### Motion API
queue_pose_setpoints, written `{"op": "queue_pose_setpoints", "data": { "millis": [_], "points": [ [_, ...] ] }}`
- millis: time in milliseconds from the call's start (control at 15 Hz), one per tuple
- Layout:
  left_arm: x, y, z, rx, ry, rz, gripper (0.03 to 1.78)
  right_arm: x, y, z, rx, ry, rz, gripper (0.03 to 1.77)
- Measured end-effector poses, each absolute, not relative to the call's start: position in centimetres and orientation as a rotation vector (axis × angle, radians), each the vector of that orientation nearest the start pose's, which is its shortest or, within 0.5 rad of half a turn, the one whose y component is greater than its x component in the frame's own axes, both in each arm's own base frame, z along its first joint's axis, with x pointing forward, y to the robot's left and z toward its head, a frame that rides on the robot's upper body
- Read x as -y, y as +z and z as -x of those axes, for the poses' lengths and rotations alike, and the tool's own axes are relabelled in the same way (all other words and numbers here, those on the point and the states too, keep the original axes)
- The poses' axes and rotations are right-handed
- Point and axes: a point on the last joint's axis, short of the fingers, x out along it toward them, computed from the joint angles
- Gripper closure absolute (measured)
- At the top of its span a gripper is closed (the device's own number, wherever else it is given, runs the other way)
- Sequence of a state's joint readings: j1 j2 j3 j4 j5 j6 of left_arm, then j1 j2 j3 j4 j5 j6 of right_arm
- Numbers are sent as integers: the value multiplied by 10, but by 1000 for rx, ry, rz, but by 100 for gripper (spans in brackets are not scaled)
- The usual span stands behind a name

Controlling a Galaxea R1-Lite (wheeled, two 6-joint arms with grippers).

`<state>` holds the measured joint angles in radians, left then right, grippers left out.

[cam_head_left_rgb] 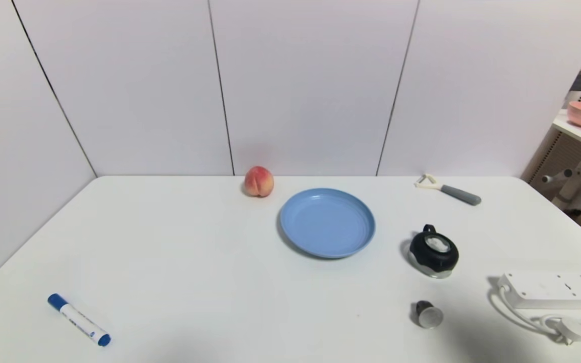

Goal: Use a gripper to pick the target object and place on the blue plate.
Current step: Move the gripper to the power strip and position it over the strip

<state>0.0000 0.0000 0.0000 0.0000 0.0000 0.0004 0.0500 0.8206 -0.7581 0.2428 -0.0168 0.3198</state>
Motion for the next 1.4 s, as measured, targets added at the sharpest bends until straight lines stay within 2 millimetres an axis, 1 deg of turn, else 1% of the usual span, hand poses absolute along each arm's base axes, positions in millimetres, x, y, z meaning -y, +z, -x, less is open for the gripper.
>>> {"op": "queue_pose_setpoints", "data": {
  "millis": [133, 200, 267, 400, 533, 667, 867, 1133, 1400],
  "points": [
    [0, 75, 23, 0, 0, 0, 12, -4, 267, -104, -453, -118, -428, 11],
    [0, 75, 23, 0, 0, 0, 12, -3, 269, -118, -528, -189, -488, 11],
    [0, 75, 23, 0, 0, 0, 12, -3, 267, -132, -600, -272, -541, 11],
    [0, 75, 23, 0, 0, 0, 12, -2, 262, -159, -680, -446, -640, 11],
    [0, 75, 23, 0, 0, 0, 12, -1, 252, -186, -700, -597, -691, 11],
    [0, 75, 23, 0, 0, 0, 12, 0, 240, -205, -708, -707, -721, 11],
    [0, 75, 23, 0, 0, 0, 12, 2, 223, -226, -731, -801, -766, 11],
    [0, 75, 23, 0, 0, 0, 12, 7, 207, -240, -768, -877, -806, 11],
    [0, 75, 23, 0, 0, 0, 12, 20, 193, -250, -789, -964, -837, 11]
  ]
}}
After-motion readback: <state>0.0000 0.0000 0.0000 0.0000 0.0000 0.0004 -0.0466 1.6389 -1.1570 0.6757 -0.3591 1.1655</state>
